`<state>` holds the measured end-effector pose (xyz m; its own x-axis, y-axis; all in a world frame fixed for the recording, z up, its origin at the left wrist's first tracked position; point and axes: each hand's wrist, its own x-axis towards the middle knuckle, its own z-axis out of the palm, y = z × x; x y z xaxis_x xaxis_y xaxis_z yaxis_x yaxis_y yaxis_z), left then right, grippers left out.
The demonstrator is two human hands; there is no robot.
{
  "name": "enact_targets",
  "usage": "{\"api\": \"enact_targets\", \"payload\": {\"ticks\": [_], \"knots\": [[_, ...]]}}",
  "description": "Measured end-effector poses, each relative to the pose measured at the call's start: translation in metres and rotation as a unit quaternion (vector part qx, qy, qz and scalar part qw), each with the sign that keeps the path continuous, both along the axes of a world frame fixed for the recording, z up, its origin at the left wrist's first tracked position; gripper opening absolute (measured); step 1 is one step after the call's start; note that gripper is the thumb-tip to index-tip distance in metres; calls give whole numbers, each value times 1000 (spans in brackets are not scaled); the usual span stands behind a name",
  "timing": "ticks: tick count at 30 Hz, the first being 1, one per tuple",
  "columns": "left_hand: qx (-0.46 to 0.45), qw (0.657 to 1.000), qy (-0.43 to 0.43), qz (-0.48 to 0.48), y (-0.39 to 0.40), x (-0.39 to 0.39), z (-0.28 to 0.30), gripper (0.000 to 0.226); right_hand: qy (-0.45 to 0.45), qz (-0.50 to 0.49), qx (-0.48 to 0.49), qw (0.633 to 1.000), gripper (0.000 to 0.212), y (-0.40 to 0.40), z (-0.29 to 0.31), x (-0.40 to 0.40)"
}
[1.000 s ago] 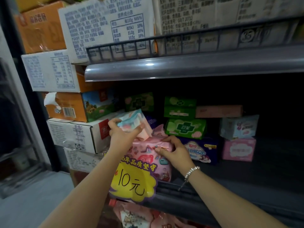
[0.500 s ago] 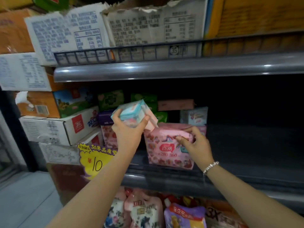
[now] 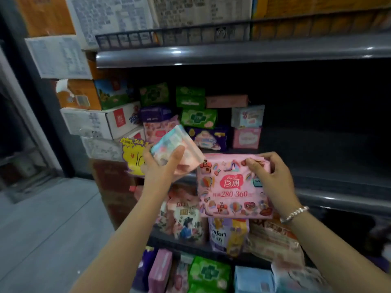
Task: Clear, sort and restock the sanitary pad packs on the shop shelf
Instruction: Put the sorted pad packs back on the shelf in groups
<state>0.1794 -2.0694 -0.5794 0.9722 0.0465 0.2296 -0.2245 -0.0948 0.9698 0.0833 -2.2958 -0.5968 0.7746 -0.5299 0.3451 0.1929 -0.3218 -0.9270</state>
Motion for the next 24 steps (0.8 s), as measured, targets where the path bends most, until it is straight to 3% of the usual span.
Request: {"api": "enact_targets", "payload": {"ticks": [3,6,8,12,13,15,16,19,24], "knots": [[5,998,58,-29,27,-17,-40,125,32,22,40,998,18,18,-31,-14],[-51,991,102,-65,49,-38,-78,84,61,25,67,996,17,33,-61,-23],[-111,982,139,-65,59,-46,-103,73,73,44,82,993,18,44,-80,-27],[-267,937,222,-49,77,-48,-140,101,104,60,73,990,18,64,-109,-28],[-296,921,243,-69,82,-46,-146,92,111,58,71,990,17,69,-117,-25],[-344,886,290,-114,90,-51,-153,48,126,61,73,987,18,78,-130,-19],[-367,866,315,-129,93,-52,-159,40,135,64,77,986,18,82,-137,-16],[-438,823,339,-122,101,-53,-184,63,151,76,83,982,14,93,-156,-3],[-451,791,406,-80,119,-57,-216,64,173,117,58,976,11,107,-184,21]]}}
